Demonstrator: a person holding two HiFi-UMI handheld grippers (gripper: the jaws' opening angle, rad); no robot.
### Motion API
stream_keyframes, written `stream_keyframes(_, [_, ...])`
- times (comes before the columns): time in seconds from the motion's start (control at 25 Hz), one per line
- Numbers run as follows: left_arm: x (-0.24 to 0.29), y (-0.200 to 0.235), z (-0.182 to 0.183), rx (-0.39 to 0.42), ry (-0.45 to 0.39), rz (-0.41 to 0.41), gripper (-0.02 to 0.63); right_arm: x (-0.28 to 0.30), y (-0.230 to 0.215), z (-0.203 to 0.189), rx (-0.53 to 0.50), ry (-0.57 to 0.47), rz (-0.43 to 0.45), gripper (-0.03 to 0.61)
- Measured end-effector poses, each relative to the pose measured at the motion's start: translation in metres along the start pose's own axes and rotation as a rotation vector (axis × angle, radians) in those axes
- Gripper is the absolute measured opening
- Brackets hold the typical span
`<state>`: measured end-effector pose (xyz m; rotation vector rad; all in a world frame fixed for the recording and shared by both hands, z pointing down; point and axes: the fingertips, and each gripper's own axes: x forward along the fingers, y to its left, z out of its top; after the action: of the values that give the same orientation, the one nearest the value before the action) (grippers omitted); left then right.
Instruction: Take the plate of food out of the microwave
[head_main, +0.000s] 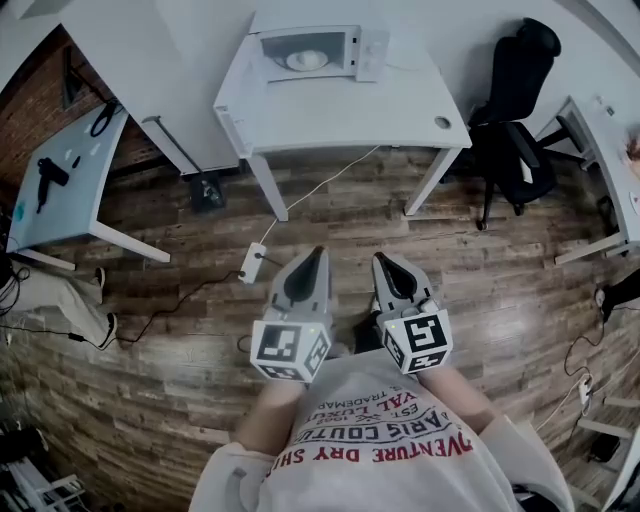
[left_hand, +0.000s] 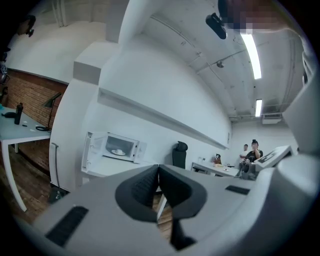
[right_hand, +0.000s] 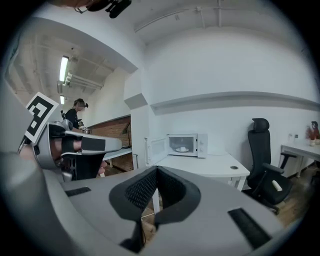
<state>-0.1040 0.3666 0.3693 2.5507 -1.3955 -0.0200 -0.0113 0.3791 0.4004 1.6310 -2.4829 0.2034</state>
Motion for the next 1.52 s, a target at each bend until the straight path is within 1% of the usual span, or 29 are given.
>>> stream_keyframes(0.16, [0.001,0.001,-0.003,0.0,0.002,-0.004,0.008,0.0,-0.002,0.002,0.0,-0.014,-0.014,0.003])
stream_keyframes(0.36, [0.014,0.013,-0.002,-0.014,0.0,0.008,0.008,0.011,-0.009,0.005,-0.006,-0.024,-0.007,0.003])
stream_keyframes(0.48, [0.029,0.019,-0.001,-0.013,0.0,0.022,0.008,0.025,-0.023,0.005,-0.006,-0.023,-0.001,0.003])
stream_keyframes(0.64, [0.059,0.036,0.007,-0.011,-0.008,0.049,0.008,0.058,-0.047,0.013,-0.007,-0.025,0.021,0.003])
stream_keyframes(0.8, [0.102,0.053,0.012,-0.007,-0.005,0.079,0.008,0.096,-0.075,0.02,-0.008,-0.021,0.052,0.003])
stream_keyframes(0.92, [0.141,0.063,0.02,-0.023,-0.014,0.109,0.008,0.125,-0.102,0.033,-0.027,-0.023,0.087,0.003])
stream_keyframes(1.08, [0.2,0.064,0.031,-0.055,-0.021,0.135,0.008,0.159,-0.15,0.051,-0.04,-0.026,0.115,0.003])
stream_keyframes(1.28, [0.272,0.067,0.039,-0.07,-0.015,0.164,0.008,0.199,-0.209,0.073,-0.055,-0.04,0.141,0.003])
stream_keyframes(1.4, [0.313,0.065,0.04,-0.09,-0.009,0.163,0.008,0.223,-0.241,0.078,-0.055,-0.028,0.153,0.003])
stream_keyframes(1.52, [0.344,0.061,0.032,-0.115,0.014,0.154,0.008,0.244,-0.261,0.078,-0.051,-0.016,0.17,0.003])
